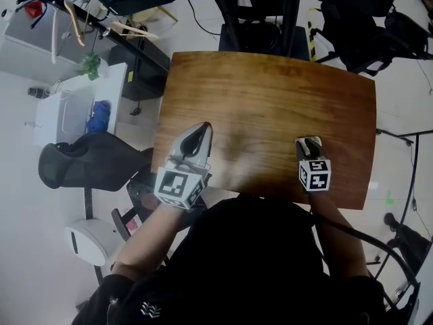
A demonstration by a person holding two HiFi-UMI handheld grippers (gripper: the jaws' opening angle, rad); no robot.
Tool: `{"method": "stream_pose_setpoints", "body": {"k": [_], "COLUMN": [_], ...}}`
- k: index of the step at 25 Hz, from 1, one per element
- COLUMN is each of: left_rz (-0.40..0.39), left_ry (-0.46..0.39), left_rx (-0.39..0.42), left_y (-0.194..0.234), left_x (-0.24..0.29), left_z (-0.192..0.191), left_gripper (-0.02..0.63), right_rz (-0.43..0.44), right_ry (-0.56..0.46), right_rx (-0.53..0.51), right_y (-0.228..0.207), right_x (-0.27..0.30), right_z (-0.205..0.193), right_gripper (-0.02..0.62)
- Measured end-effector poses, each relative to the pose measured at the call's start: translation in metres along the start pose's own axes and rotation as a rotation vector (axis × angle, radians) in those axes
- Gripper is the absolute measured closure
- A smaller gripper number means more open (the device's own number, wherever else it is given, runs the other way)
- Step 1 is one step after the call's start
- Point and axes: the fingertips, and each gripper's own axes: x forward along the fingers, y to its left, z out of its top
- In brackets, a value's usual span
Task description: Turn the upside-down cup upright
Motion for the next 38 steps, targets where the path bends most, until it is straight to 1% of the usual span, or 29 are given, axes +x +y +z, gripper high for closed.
{"method": "stream_pose_setpoints", "body": {"k": [2, 4, 6, 8, 12, 16, 18, 20, 22, 25, 27, 29, 30, 31, 32, 35, 38], "left_rz": [-0.006, -0.012, -0.015, -0.013, -0.017, -0.021, -0.025, -0.028, -0.03, -0.032, -0.031, -0.025, -0.02, -0.013, -0.005, 0.023, 0.049], "left_ry": [0.0, 0.001, 0.002, 0.002, 0.008, 0.016, 0.019, 0.02, 0.019, 0.019, 0.022, 0.029, 0.033, 0.036, 0.037, 0.037, 0.045], "left_rx": [0.0, 0.0, -0.001, -0.004, 0.002, 0.009, 0.014, 0.02, 0.024, 0.023, 0.02, 0.016, 0.016, 0.016, 0.015, 0.01, 0.004], "left_y": [-0.004, -0.008, -0.01, -0.012, -0.016, -0.021, -0.023, -0.024, -0.025, -0.026, -0.026, -0.026, -0.026, -0.025, -0.024, -0.017, -0.01], "left_x": [0.003, 0.007, 0.012, 0.017, 0.026, 0.034, 0.037, 0.039, 0.041, 0.042, 0.041, 0.038, 0.037, 0.035, 0.033, 0.027, 0.019], "left_z": [0.0, 0.0, 0.0, 0.0, 0.002, 0.005, 0.007, 0.009, 0.01, 0.009, 0.007, 0.004, 0.003, 0.003, 0.003, 0.003, -0.001], "left_gripper": [0.606, 0.606, 0.606, 0.606, 0.606, 0.606, 0.606, 0.606, 0.606, 0.606, 0.606, 0.606, 0.606, 0.606, 0.606, 0.606, 0.606], "right_rz": [0.021, 0.01, -0.009, -0.002, 0.107, 0.196, 0.206, 0.203, 0.208, 0.22, 0.197, 0.162, 0.166, 0.185, 0.207, 0.246, 0.275], "right_ry": [-0.043, -0.064, -0.047, -0.007, 0.056, 0.052, 0.051, 0.051, 0.055, 0.063, 0.055, 0.036, 0.029, 0.03, 0.037, 0.068, 0.081], "right_rx": [0.038, 0.067, 0.108, 0.159, 0.263, 0.334, 0.326, 0.306, 0.289, 0.264, 0.256, 0.274, 0.299, 0.329, 0.352, 0.362, 0.35], "right_y": [-0.008, -0.025, -0.048, -0.068, -0.078, -0.071, -0.068, -0.067, -0.065, -0.06, -0.061, -0.07, -0.073, -0.075, -0.075, -0.072, -0.064], "right_x": [-0.007, -0.015, -0.02, -0.021, -0.014, -0.008, -0.007, -0.007, -0.008, -0.009, -0.01, -0.011, -0.01, -0.007, -0.004, 0.009, 0.014], "right_z": [0.008, 0.011, 0.005, -0.008, -0.025, -0.024, -0.022, -0.021, -0.022, -0.025, -0.025, -0.023, -0.021, -0.02, -0.018, -0.014, -0.008], "right_gripper": [0.463, 0.463, 0.462, 0.462, 0.457, 0.467, 0.499, 0.581, 0.594, 0.594, 0.594, 0.582, 0.515, 0.429, 0.39, 0.402, 0.479]}}
